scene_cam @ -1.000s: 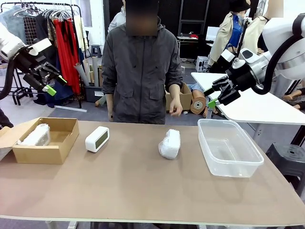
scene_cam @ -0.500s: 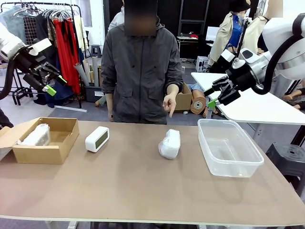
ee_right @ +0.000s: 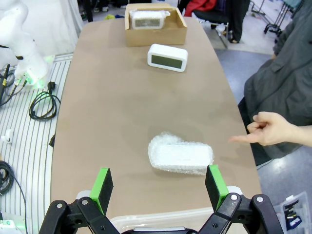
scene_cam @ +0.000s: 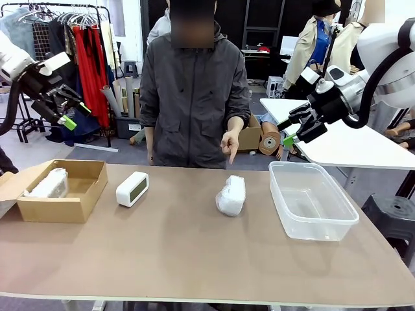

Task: Separate and place wrapped and unwrapped clocks.
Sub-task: Pick up the Digital clock indicated by the person.

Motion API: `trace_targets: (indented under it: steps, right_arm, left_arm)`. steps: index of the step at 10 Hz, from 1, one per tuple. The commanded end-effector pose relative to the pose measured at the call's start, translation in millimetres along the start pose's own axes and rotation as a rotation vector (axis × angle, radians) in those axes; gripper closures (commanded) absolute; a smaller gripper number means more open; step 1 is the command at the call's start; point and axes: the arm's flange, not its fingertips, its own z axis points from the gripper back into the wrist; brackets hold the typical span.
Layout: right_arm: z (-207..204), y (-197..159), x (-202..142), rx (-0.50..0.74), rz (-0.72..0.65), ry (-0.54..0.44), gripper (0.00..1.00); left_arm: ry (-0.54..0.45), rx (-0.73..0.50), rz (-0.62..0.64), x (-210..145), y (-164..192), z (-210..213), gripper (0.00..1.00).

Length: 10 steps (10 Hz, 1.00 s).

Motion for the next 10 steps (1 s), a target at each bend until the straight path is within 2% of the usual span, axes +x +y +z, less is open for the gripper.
trace_targets:
  steps: [1, 10]
  right_arm:
    - [1.4, -0.4, 1.2, 0.001, 0.003, 0.002, 0.0]
    - [1.4, -0.4, 1.2, 0.001, 0.003, 0.002, 0.0]
  left_arm:
    - [0.015, 0.004, -0.009, 1.5, -3.5, -1.3, 0.0]
    - [0.015, 0.004, -0.009, 1.5, -3.5, -1.3, 0.0]
